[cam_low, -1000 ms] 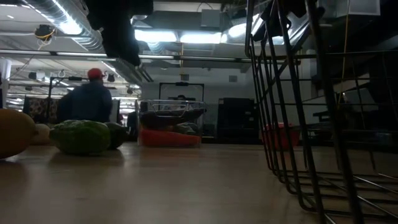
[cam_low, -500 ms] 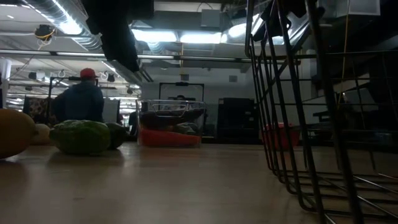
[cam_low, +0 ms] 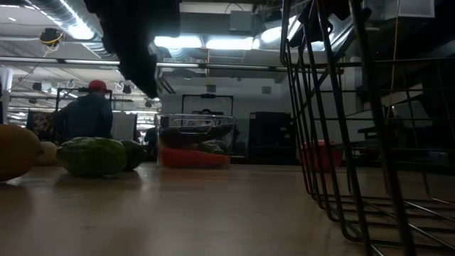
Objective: Sort produce into baskets
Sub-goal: Put the green cucumber into the transparent bin
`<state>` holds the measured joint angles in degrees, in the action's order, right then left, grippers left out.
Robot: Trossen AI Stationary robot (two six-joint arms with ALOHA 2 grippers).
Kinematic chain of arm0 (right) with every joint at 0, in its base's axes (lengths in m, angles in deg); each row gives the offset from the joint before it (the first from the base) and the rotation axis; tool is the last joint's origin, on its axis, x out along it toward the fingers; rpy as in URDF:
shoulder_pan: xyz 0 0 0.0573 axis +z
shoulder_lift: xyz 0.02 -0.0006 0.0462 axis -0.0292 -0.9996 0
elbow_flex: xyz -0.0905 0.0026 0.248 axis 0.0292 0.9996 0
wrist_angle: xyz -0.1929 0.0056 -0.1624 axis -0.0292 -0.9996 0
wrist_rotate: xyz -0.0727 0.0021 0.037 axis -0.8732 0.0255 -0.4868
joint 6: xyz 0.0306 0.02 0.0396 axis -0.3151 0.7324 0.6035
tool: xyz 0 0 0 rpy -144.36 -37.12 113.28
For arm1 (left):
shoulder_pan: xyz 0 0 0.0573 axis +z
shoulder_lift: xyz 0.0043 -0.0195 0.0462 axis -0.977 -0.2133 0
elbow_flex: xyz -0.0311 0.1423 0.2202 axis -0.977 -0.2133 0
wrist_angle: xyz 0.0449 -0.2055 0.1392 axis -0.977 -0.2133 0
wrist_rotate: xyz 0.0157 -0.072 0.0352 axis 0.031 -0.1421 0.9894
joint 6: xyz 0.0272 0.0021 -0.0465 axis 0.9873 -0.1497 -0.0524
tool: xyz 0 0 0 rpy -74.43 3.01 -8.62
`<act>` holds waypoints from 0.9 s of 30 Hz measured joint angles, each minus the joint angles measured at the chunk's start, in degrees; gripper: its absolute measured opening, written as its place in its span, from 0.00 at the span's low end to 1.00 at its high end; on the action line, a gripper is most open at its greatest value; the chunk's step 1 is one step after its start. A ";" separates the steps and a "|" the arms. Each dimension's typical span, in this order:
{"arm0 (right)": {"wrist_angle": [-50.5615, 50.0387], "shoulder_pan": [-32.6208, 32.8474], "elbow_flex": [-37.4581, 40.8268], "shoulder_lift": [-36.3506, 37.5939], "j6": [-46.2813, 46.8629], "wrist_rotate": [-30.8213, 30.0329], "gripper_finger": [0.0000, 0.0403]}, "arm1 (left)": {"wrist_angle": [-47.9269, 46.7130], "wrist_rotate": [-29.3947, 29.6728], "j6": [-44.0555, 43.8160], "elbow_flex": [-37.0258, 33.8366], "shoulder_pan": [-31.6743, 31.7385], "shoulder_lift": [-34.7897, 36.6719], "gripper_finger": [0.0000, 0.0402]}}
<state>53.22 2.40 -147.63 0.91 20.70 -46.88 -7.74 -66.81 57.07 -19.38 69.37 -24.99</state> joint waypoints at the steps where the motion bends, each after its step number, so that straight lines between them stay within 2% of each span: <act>1: -0.01 0.00 0.00 0.00 0.00 0.00 0.95 | -0.37 -0.87 -0.20 0.00 0.32 -0.39 0.39; 5: -0.05 0.00 0.00 0.00 0.00 0.02 0.95 | -3.71 -2.04 2.18 0.00 1.10 -0.88 0.39; 17: -0.66 0.00 0.00 -0.01 0.00 0.07 0.95 | -13.24 -2.37 24.30 -0.02 -1.19 -0.84 0.39; 27: -0.14 0.00 0.00 -0.01 0.06 0.07 0.95 | -11.29 -2.32 23.39 -0.02 -1.84 -0.84 0.39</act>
<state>53.07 2.40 -147.63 0.89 20.76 -46.81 -19.03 -69.14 80.46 -19.40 67.53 -25.83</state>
